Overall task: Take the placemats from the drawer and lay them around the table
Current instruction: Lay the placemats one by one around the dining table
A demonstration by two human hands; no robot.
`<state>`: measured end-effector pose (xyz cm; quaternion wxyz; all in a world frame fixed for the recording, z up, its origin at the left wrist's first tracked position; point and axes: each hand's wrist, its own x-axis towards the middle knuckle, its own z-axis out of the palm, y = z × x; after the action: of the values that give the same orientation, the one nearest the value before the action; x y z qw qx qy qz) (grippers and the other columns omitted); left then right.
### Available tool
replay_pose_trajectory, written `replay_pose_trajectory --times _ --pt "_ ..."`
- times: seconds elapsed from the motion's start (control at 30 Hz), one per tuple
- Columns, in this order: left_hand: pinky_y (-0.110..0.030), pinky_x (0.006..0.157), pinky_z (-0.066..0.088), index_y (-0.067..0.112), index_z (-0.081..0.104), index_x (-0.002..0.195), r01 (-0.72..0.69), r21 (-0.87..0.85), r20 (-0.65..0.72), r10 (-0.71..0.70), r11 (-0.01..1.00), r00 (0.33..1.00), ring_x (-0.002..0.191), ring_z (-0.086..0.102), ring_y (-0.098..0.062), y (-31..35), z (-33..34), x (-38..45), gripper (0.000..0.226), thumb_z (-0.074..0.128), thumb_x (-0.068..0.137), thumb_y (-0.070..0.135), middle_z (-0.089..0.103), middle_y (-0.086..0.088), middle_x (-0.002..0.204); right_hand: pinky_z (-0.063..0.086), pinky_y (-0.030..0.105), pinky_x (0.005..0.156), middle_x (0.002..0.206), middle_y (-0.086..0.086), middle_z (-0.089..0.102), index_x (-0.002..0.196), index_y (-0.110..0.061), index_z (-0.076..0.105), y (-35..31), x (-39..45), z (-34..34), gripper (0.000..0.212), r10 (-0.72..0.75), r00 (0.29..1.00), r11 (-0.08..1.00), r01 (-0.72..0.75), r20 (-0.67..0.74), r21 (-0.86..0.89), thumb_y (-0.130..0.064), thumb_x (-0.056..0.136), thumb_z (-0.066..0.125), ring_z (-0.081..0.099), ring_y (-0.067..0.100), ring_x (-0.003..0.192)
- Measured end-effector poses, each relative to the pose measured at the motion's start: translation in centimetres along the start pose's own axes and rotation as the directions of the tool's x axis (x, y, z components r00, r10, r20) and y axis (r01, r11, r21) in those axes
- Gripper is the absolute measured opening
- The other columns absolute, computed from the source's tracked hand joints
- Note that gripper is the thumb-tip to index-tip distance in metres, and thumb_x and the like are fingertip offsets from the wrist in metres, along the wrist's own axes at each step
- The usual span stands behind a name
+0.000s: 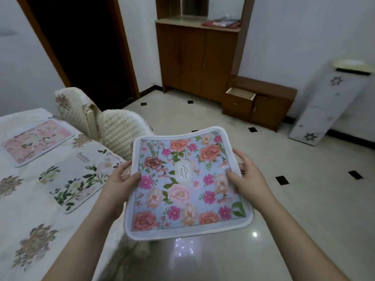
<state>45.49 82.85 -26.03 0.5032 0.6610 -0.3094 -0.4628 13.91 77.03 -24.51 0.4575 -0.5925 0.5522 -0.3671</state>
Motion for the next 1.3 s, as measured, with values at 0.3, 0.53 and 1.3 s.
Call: replay_pose_trajectory --times 0.3,0.53,1.3 --pt "-0.046 0.069 0.061 0.033 0.058 0.122 -0.056 0.015 0.019 0.056 0.998 0.998 0.078 0.075 -0.028 1.5 8.0 3.6 0.038 0.062 0.094 0.007 0.076 0.002 0.091 0.061 0.031 0.063 0.101 -0.008 0.071 0.129 -0.049 0.043 2.0 2.9 -5.7 0.055 0.051 0.994 0.998 -0.048 -0.093 0.029 -0.013 0.091 0.062 0.073 0.009 0.080" --pt "-0.046 0.069 0.061 0.032 0.057 0.127 -0.114 -0.021 0.030 0.115 0.993 0.993 0.078 0.075 -0.030 3.7 9.0 9.3 0.040 0.061 0.095 0.009 0.077 -0.001 0.096 0.062 0.034 0.065 0.102 -0.010 0.067 0.129 -0.045 0.048 1.4 9.5 -5.0 0.055 0.062 0.989 0.998 -0.065 -0.135 -0.015 -0.011 0.090 0.063 0.073 0.010 0.080" --pt "-0.048 0.064 0.062 0.027 0.053 0.130 -0.025 -0.052 0.070 0.029 0.998 0.997 0.076 0.075 -0.032 10.7 13.8 31.5 0.043 0.064 0.093 0.009 0.077 -0.003 0.093 0.060 0.051 0.075 0.096 0.001 0.074 0.116 -0.046 0.060 -0.3 32.4 -6.7 0.046 0.144 0.983 0.980 -0.125 -0.115 0.153 -0.013 0.087 0.072 0.075 0.025 0.081"
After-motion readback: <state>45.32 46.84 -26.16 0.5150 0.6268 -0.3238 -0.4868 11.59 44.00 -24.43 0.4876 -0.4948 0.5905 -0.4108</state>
